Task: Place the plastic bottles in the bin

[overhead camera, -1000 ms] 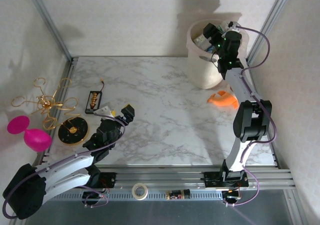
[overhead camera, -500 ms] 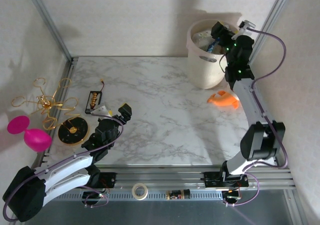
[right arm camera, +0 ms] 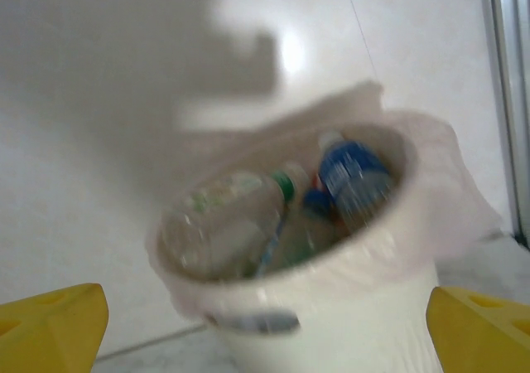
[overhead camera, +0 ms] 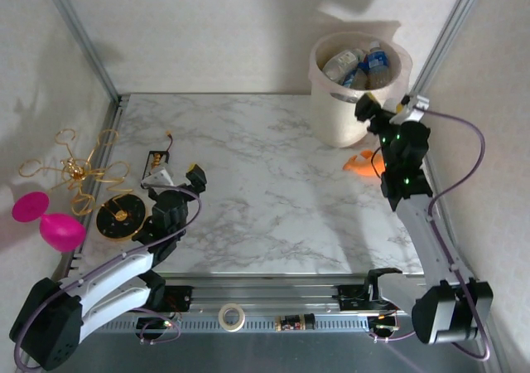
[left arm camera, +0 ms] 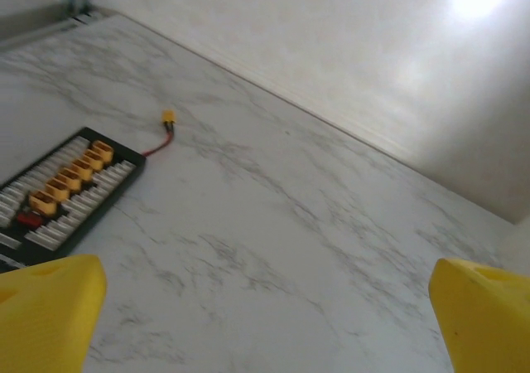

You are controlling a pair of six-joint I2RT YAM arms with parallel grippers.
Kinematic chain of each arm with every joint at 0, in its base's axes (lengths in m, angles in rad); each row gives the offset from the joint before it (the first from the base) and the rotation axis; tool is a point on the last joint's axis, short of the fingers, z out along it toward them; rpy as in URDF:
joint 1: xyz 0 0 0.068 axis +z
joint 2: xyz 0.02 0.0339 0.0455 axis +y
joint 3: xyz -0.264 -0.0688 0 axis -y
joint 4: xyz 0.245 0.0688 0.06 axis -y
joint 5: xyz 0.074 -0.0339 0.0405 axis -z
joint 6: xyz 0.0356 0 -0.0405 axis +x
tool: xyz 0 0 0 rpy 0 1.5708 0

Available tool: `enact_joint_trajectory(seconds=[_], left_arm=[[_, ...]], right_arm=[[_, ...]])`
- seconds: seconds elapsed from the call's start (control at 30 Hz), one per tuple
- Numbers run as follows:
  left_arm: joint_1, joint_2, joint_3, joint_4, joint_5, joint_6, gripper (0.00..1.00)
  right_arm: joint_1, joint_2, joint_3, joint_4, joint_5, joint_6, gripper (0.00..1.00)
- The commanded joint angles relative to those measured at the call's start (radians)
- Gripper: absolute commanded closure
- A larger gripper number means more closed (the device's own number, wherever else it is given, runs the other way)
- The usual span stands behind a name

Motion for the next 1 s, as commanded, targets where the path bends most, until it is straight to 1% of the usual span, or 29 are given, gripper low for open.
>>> enact_joint_trajectory(seconds=[0.0, 0.17, 0.27, 0.33, 0.47, 0.6, 0.67, 0.73, 0.77, 0.8, 0.9, 0.97], left_arm=[[0.043, 0.057, 0.041, 0.054, -0.042, 0.063, 0.0], [0.099, 0.184, 0.113, 0.05, -0.046, 0.126, 0.0], [0.12, 0.236, 0.136, 0.056, -0.066, 0.153, 0.0], [0.127, 0.26, 0.13, 0.103, -0.089, 0.177, 0.01], [0.14, 0.325, 0.115, 0.233, -0.139, 0.239, 0.0], [0.154, 0.384, 0.174, 0.177, -0.175, 0.29, 0.0], [0.16, 0.413, 0.181, 0.189, -0.189, 0.342, 0.0], [0.169, 0.447, 0.158, 0.251, -0.195, 0.379, 0.0], [0.176, 0.465, 0.142, 0.289, -0.191, 0.388, 0.0], [0.179, 0.478, 0.123, 0.329, -0.183, 0.394, 0.0], [0.187, 0.504, 0.038, 0.525, -0.159, 0.419, 0.0], [0.191, 0.533, 0.006, 0.645, -0.175, 0.457, 0.0]], right_arm=[[0.0, -0.074, -0.127, -0.036, 0.019, 0.011, 0.01], [0.0, -0.107, -0.32, 0.006, 0.066, -0.001, 0.01], [0.001, -0.096, -0.413, 0.088, 0.104, -0.058, 0.01], [0.001, -0.073, -0.463, 0.169, 0.128, -0.103, 0.01], [0.0, 0.03, -0.536, 0.36, 0.171, -0.176, 0.01], [0.0, 0.183, -0.582, 0.55, 0.16, -0.246, 0.01], [0.001, 0.269, -0.603, 0.669, 0.154, -0.27, 0.01], [0.002, 0.33, -0.605, 0.743, 0.136, -0.281, 0.01], [0.002, 0.34, -0.576, 0.688, 0.124, -0.275, 0.01], [0.002, 0.352, -0.567, 0.687, 0.117, -0.289, 0.01], [0.002, 0.374, -0.55, 0.682, 0.12, -0.31, 0.01], [0.001, 0.381, -0.556, 0.717, 0.126, -0.349, 0.01]])
